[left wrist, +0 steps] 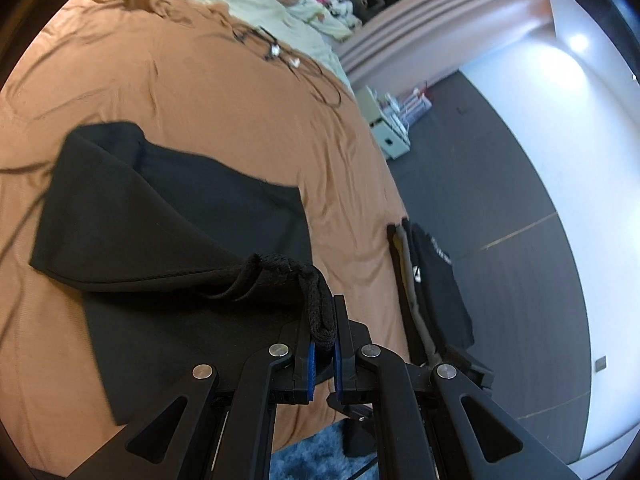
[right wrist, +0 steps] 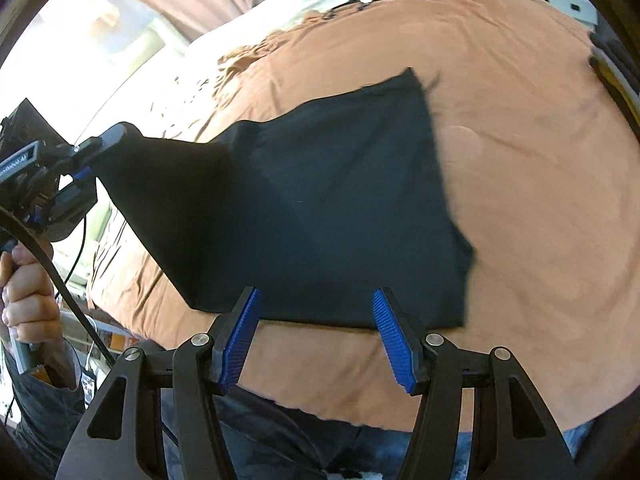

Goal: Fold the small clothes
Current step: 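Open both grippers to release the folded side onto the shirt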

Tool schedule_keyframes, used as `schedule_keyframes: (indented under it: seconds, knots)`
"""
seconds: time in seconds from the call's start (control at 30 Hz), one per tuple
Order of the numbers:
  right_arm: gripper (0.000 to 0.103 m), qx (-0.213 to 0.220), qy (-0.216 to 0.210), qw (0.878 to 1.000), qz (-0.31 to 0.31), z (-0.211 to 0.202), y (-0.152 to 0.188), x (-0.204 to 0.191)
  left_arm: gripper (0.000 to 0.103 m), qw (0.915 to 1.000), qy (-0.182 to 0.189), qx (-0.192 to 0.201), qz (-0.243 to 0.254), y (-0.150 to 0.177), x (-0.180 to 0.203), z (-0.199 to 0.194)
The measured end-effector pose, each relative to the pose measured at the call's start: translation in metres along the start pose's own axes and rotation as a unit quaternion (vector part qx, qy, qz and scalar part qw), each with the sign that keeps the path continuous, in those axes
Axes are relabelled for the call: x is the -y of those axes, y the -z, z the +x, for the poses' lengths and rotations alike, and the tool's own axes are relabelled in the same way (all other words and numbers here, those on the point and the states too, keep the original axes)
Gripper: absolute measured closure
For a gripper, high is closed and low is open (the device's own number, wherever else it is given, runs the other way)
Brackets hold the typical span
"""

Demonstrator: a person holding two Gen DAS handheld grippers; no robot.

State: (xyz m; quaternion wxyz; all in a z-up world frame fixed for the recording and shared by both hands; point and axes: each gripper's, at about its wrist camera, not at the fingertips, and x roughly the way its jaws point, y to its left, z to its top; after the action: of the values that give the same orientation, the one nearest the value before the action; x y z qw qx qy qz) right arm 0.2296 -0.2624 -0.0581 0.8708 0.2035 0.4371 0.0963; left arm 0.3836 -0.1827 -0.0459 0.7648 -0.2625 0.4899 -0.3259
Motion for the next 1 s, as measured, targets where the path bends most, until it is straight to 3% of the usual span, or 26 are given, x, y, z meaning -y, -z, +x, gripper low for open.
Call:
schedule_keyframes:
  seconds: [0.3, 0.37, 0.4, 0.43, 0.53, 0.8, 1.0]
  knots:
    - [0.046, 0.003, 0.003, 0.999, 0.038, -0.016, 0.016, 0.031, 0.096, 0.9967, -0.010, -0.072, 0.036, 0.027, 0.023, 0.070]
    - [0.046, 0.003, 0.004, 0.999, 0.042, -0.017, 0.019, 0.034, 0.085, 0.9944, -0.022, -0.090, 0.051, 0.033, 0.028, 0.081]
    - [0.046, 0.002, 0.005, 0.999, 0.043, -0.015, 0.017, 0.035, 0.073, 0.9937, -0.021, -0.096, 0.054, 0.037, 0.029, 0.083]
    - [0.046, 0.001, 0.004, 0.999, 0.043, -0.016, 0.017, 0.035, 0.064, 0.9934, -0.019, -0.098, 0.057, 0.038, 0.028, 0.084]
    - [0.046, 0.003, 0.000, 0.999, 0.037, -0.015, 0.016, 0.032, 0.054, 0.9934, -0.029, -0.087, 0.069, 0.037, 0.024, 0.075]
    - [0.046, -0.010, 0.020, 1.000, -0.008, 0.007, 0.007, 0.014, 0.054, 0.9941, -0.075, -0.061, 0.048, 0.026, -0.020, 0.038]
    - [0.046, -0.018, 0.072, 0.994, -0.083, 0.022, -0.005, -0.015, 0.054, 0.9915, -0.111, -0.058, 0.035, 0.025, -0.057, 0.013]
